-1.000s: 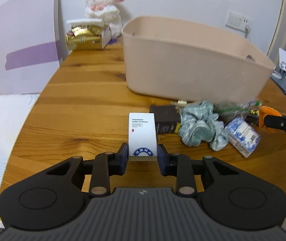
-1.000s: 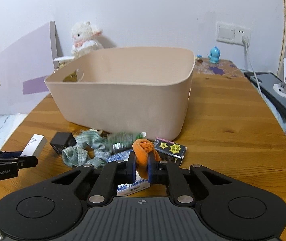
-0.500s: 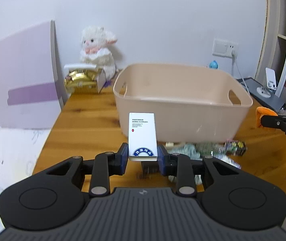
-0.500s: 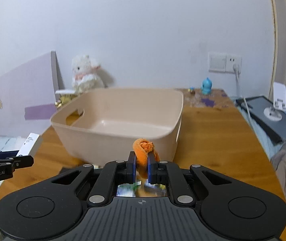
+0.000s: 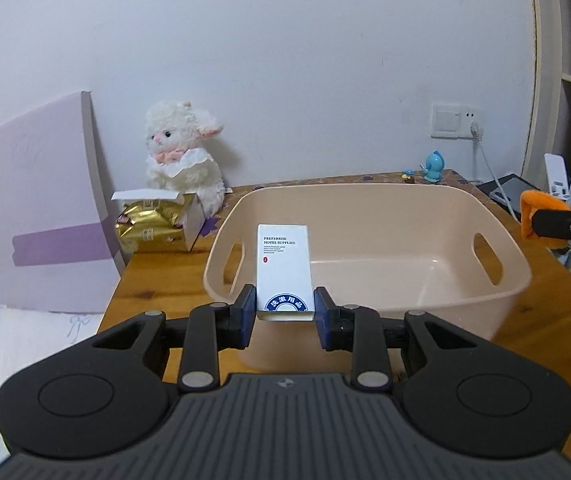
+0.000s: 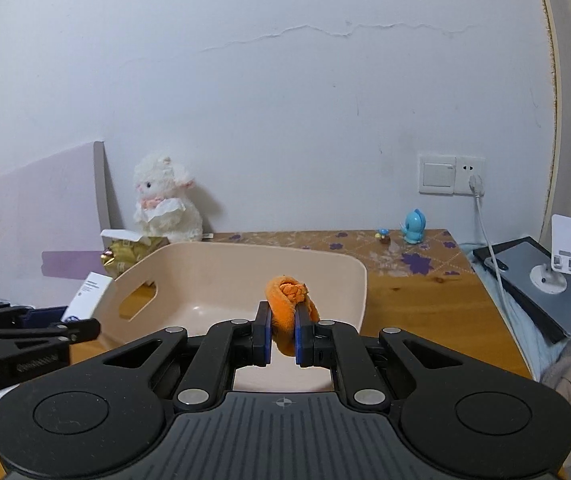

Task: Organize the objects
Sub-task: 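Release the white box into the bin with the left tool while the right tool drops the carrot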

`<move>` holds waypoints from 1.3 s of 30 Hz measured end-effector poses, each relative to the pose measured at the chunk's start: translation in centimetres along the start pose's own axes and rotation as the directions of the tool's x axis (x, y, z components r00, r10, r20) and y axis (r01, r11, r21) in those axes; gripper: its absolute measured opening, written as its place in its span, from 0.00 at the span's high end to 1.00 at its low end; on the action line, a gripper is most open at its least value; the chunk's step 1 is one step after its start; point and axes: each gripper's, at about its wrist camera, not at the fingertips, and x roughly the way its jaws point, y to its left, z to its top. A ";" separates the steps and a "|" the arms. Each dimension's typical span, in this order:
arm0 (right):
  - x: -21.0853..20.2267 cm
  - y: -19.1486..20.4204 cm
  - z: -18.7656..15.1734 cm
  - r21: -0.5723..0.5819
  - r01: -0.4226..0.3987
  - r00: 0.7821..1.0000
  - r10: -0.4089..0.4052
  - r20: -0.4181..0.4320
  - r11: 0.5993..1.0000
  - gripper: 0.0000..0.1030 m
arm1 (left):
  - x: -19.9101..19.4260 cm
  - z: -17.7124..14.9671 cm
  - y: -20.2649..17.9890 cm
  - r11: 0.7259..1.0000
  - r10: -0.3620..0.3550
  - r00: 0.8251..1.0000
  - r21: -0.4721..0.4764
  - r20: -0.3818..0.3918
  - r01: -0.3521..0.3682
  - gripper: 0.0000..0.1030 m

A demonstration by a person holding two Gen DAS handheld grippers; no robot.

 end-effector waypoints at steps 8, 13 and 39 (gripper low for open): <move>5.0 0.5 1.0 -0.018 0.012 0.997 -0.014 -0.077 1.000 0.90 | 6.1 1.5 -1.4 0.999 -0.037 0.995 -0.015 -0.094 0.036 0.68; 8.3 1.1 0.5 -0.036 0.009 0.987 -0.015 -0.162 0.999 0.90 | 9.0 1.4 -2.2 0.998 -0.055 0.986 -0.015 -0.156 0.054 0.68; 5.5 1.1 0.4 -0.031 0.044 0.990 -0.047 -0.132 0.999 0.05 | 6.5 1.5 -1.3 1.000 -0.016 0.991 0.001 -0.134 0.016 0.18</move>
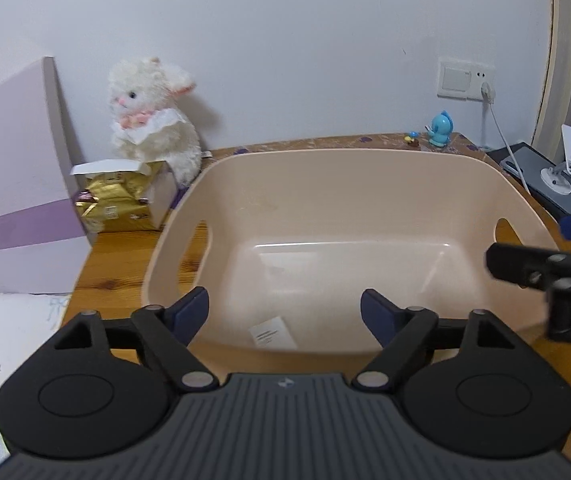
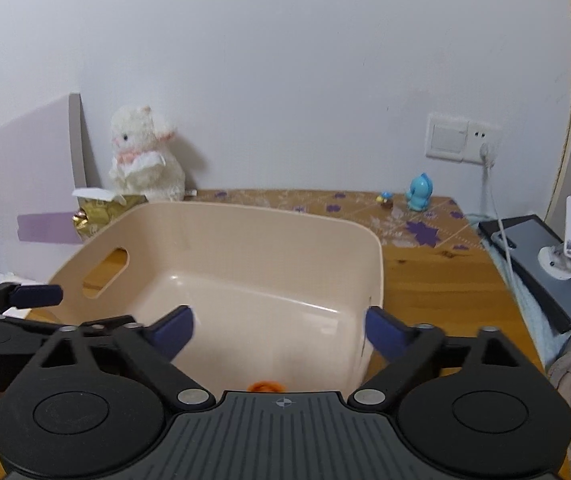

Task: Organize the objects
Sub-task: 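Release the white box into the bin with the left tool while the right tool drops the carrot, then grasp the black cube box with the left tool while the right tool grasps the blue-white tissue pack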

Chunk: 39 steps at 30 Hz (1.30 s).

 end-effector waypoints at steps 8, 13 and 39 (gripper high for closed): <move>-3.5 0.5 -1.1 -0.018 0.007 1.000 -0.007 -0.003 1.000 0.00 | -3.8 -2.0 1.6 0.998 0.063 0.997 0.015 0.048 -0.064 0.12; -4.5 0.5 -2.7 -0.006 0.008 0.999 -0.009 -0.036 1.000 0.00 | -5.3 -3.5 2.3 0.998 0.057 0.998 0.007 0.041 -0.058 0.12; -1.6 -0.4 -12.4 -0.036 0.010 0.965 -0.019 -0.262 0.999 0.00 | -1.7 -11.0 4.1 0.999 0.007 0.992 -0.045 -0.128 -0.012 0.12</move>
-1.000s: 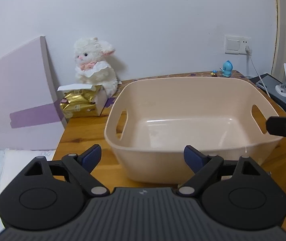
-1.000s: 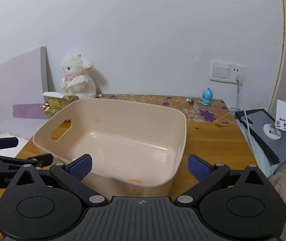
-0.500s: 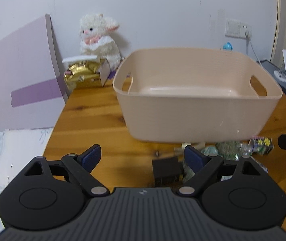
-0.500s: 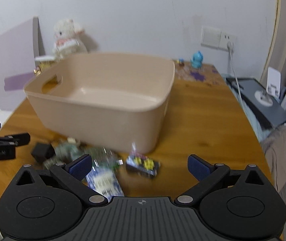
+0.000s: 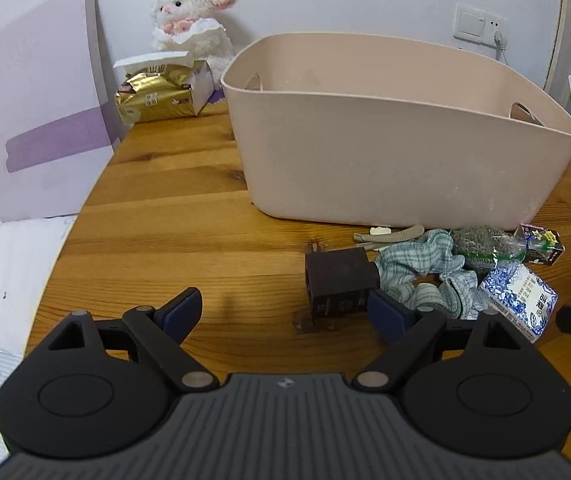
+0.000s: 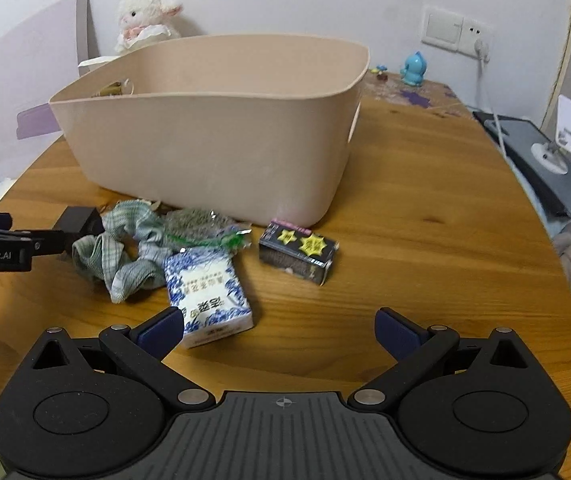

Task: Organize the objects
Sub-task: 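Grasp the black cube box with the left tool while the right tool grasps the blue-white tissue pack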

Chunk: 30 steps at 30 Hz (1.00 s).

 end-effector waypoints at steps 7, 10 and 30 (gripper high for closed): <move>1.8 0.5 -0.2 0.014 -0.038 0.999 0.039 -0.035 0.999 0.00 | 0.7 0.1 -0.3 1.000 -0.030 0.999 -0.005 0.012 0.030 0.12; 2.5 0.8 -0.1 0.018 -0.041 0.998 0.041 -0.038 0.999 0.00 | 1.4 0.4 -0.5 0.999 -0.035 0.999 -0.007 0.010 0.036 0.12; 2.9 3.0 0.4 -0.055 -0.013 1.000 0.014 0.023 0.998 0.56 | 4.0 0.5 -0.5 0.996 -0.094 0.996 0.008 -0.005 0.094 0.48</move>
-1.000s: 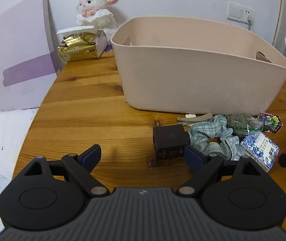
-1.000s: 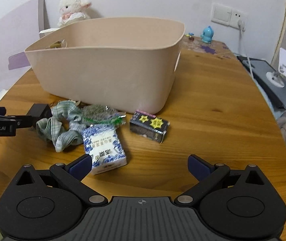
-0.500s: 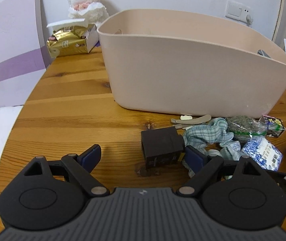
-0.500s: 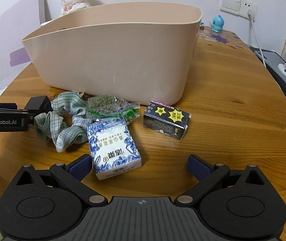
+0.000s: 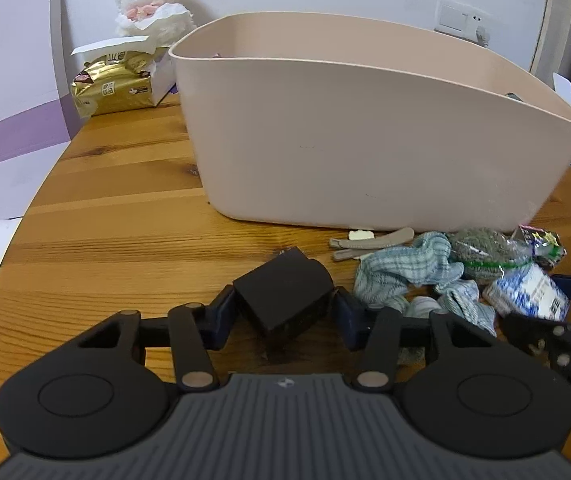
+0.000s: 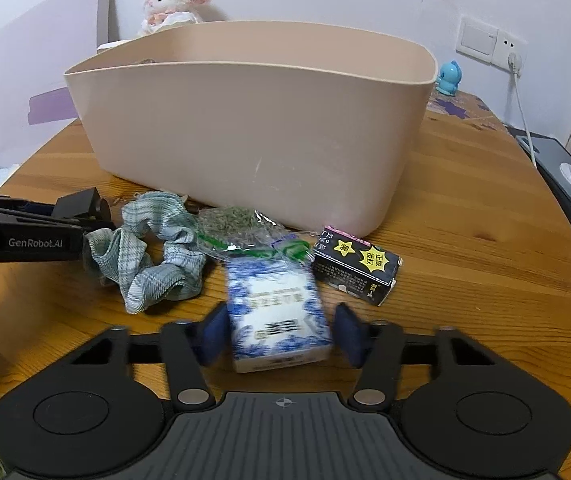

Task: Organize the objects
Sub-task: 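Grasp the black cube box with the left tool while the right tool grasps the blue-white tissue pack, then lower the black cube into the bin with the left tool while the right tool drops the tissue pack in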

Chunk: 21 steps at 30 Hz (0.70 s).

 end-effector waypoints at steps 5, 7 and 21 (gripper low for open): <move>-0.7 -0.5 -0.4 0.021 -0.022 1.000 0.022 -0.007 1.000 0.58 | -0.7 -0.6 0.0 1.000 -0.005 1.000 0.007 -0.001 0.005 0.49; -1.2 -0.7 -0.7 0.022 -0.027 1.000 0.027 -0.007 0.999 0.58 | -1.1 -0.9 0.0 1.000 -0.009 1.000 0.007 -0.005 0.009 0.49; -7.2 -2.4 -0.5 0.035 -0.024 0.994 0.020 0.112 0.999 0.59 | -5.9 -1.6 -0.1 1.000 -0.007 0.998 0.015 0.062 0.006 0.49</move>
